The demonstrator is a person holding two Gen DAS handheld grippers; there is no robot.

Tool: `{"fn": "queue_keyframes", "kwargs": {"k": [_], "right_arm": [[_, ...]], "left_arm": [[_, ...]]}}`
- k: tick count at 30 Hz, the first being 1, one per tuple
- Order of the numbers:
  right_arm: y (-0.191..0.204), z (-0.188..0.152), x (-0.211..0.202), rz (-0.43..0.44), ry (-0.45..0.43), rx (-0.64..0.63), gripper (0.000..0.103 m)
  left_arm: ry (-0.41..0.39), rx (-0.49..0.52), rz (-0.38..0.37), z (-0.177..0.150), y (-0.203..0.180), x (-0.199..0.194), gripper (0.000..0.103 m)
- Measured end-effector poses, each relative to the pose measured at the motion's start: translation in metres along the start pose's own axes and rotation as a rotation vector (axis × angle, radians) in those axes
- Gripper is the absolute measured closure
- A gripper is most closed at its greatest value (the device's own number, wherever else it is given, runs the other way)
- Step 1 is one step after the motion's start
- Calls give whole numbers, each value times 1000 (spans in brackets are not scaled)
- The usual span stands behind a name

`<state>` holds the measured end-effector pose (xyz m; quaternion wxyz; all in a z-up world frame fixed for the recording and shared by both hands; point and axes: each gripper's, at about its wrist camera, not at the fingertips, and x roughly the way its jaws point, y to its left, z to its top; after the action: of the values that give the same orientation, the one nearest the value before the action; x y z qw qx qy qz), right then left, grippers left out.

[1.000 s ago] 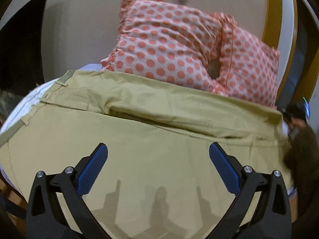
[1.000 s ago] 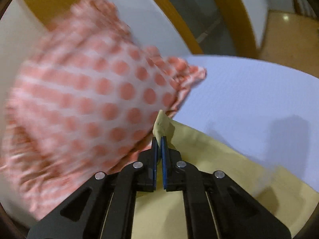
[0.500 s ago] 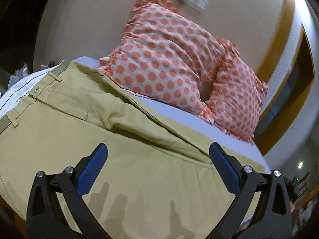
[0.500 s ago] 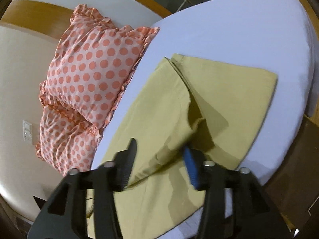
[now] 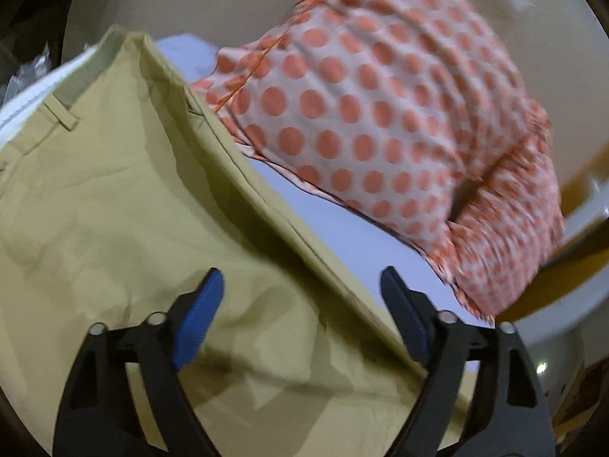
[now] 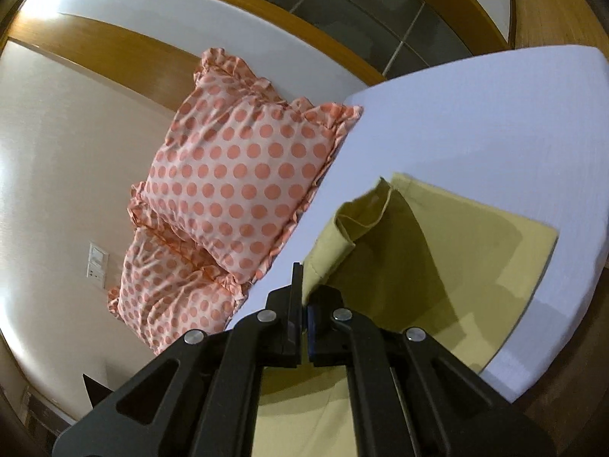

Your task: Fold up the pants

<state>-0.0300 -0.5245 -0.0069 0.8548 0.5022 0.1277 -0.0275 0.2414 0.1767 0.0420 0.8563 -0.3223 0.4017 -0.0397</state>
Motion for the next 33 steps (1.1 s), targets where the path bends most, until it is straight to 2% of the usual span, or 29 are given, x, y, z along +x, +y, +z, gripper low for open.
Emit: {"fn": "queue_keyframes", "kwargs": {"k": [1, 3, 4, 5, 6, 8, 9, 12, 15, 20, 23, 26, 28, 29, 30, 31, 32, 33], "right_arm": [[-2, 0, 0, 1, 1, 5, 101], [-2, 0, 2, 3, 2, 15, 101], [-2, 0, 3, 2, -1, 17, 101], [-2, 1, 4, 4, -4, 21, 101], [-2, 3, 6, 12, -5, 23, 101], [1, 7, 5, 12, -15, 18, 101], [2, 9, 2, 12, -25, 11, 101], [1, 13, -12, -10, -61, -17, 101], [-12, 12, -19, -64, -71, -8, 101], [-45, 3, -23, -175, -60, 39, 101], [-52, -2, -25, -224, -52, 29, 101], [-45, -4, -31, -291, -64, -39, 99], [-40, -3, -42, -343, -103, -62, 73], [-39, -2, -49, -362, -133, -73, 43], [-39, -3, -54, -368, -161, -82, 38], [-39, -2, -57, -374, -174, -93, 38], [-41, -2, -57, -377, -168, -96, 39], [-45, -2, -55, -375, -156, -92, 45]], "left_arm": [[-2, -27, -1, 8, 3, 9, 26], [-13, -61, 9, 20, 8, 21, 39], [-13, -69, 15, 26, 11, 27, 69], [-6, -81, 32, 29, 16, 31, 92], [10, -97, 39, 29, 22, 30, 99], [-17, -79, 26, 19, 23, 11, 100], [-45, -29, 27, 8, 21, -10, 100], [-111, 68, 22, -41, 25, -79, 98], [-103, 80, 26, -102, 45, -124, 95], [-52, 10, 69, -181, 86, -142, 97], [-55, -25, 42, -200, 100, -147, 98], [-76, 10, 48, -207, 97, -152, 97], [-91, 45, 57, -211, 95, -155, 94], [-99, 46, 44, -213, 96, -157, 89], [-101, 43, 21, -216, 97, -158, 85], [-108, 38, -6, -218, 99, -161, 79], [-115, 37, -20, -220, 99, -162, 72], [-130, 39, -36, -224, 100, -166, 70]]}}
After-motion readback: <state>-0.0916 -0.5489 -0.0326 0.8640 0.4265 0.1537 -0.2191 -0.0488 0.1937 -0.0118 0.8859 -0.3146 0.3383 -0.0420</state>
